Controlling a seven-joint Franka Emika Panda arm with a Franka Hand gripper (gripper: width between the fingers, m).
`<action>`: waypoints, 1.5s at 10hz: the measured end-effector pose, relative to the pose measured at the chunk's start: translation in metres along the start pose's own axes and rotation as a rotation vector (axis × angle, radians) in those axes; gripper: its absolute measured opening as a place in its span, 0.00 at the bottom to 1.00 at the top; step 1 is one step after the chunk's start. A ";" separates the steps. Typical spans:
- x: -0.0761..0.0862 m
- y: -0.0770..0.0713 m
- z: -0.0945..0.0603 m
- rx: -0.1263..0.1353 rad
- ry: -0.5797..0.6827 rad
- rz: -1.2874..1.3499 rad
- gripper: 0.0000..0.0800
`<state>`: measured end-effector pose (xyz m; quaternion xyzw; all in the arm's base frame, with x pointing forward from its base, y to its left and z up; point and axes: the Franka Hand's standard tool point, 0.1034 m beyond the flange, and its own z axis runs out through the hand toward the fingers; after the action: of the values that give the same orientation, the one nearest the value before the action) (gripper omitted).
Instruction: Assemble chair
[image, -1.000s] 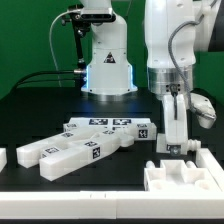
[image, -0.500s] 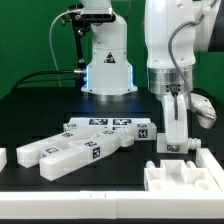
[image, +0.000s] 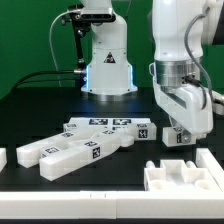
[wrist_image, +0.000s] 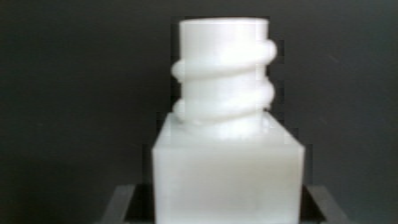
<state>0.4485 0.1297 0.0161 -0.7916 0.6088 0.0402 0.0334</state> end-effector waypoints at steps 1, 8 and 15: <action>-0.001 0.002 0.003 -0.006 0.003 -0.079 0.33; 0.010 0.008 0.007 -0.005 0.035 -0.556 0.33; 0.060 -0.017 -0.023 -0.075 -0.231 -0.560 0.81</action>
Offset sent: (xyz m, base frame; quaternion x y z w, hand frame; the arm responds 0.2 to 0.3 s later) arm 0.0000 0.0000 0.0000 0.0000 0.0000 -0.1938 0.9810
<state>0.4809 0.0743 0.0330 -0.9195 0.3572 0.1416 0.0827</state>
